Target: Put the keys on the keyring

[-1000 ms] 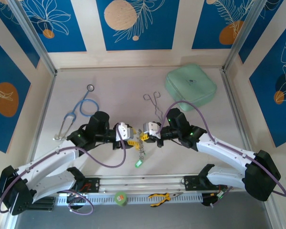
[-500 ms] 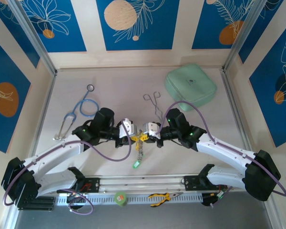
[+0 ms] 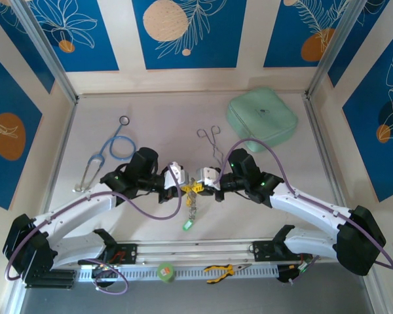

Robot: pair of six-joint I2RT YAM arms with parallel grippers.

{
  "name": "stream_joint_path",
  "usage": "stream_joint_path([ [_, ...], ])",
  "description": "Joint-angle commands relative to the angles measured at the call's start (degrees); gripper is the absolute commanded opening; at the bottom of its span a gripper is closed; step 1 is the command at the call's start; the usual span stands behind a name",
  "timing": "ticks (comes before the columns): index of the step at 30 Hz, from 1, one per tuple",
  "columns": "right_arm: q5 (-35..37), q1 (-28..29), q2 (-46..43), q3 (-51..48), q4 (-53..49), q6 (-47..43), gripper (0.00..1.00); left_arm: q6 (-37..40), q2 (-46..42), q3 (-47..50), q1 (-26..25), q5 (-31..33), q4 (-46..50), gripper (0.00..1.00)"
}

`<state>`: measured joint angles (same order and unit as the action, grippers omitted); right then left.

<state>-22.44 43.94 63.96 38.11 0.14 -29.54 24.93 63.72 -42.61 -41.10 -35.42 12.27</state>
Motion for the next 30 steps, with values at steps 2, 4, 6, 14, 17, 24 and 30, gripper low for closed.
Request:
stream_joint_path([
  [2, 3.0, -1.7, -2.8, -0.3, 1.1, 3.5, 0.26, -14.2, -2.1, -1.3, 0.3, 9.3, -3.8, 0.00],
  [4, 4.4, -3.1, -4.7, -0.1, -0.5, 5.3, 0.30, -23.1, -2.3, -3.6, 0.3, 19.3, -0.4, 0.00],
  [6, 5.7, -3.6, -6.4, 0.5, -2.5, 6.5, 0.31, -29.3, -1.2, -8.1, 0.3, 26.5, 6.5, 0.00],
  [14, 9.7, 7.5, -4.0, 3.5, -3.1, 9.5, 0.24, -55.0, 6.5, -22.9, 0.3, 36.8, 28.0, 0.00],
  [17, 12.3, 11.6, 1.2, 3.3, 3.6, 13.7, 0.22, -62.5, 8.9, -26.6, 0.3, 36.5, 33.0, 0.00],
  [24, 22.2, 14.5, 12.5, 2.5, 17.2, 25.2, 0.31, -79.2, 13.8, -35.8, 0.6, 36.1, 45.2, 0.00],
  [30, 28.7, 14.1, 14.8, 0.0, 23.2, 28.4, 0.42, -88.1, 15.4, -38.9, 0.5, 34.2, 50.7, 0.00],
])
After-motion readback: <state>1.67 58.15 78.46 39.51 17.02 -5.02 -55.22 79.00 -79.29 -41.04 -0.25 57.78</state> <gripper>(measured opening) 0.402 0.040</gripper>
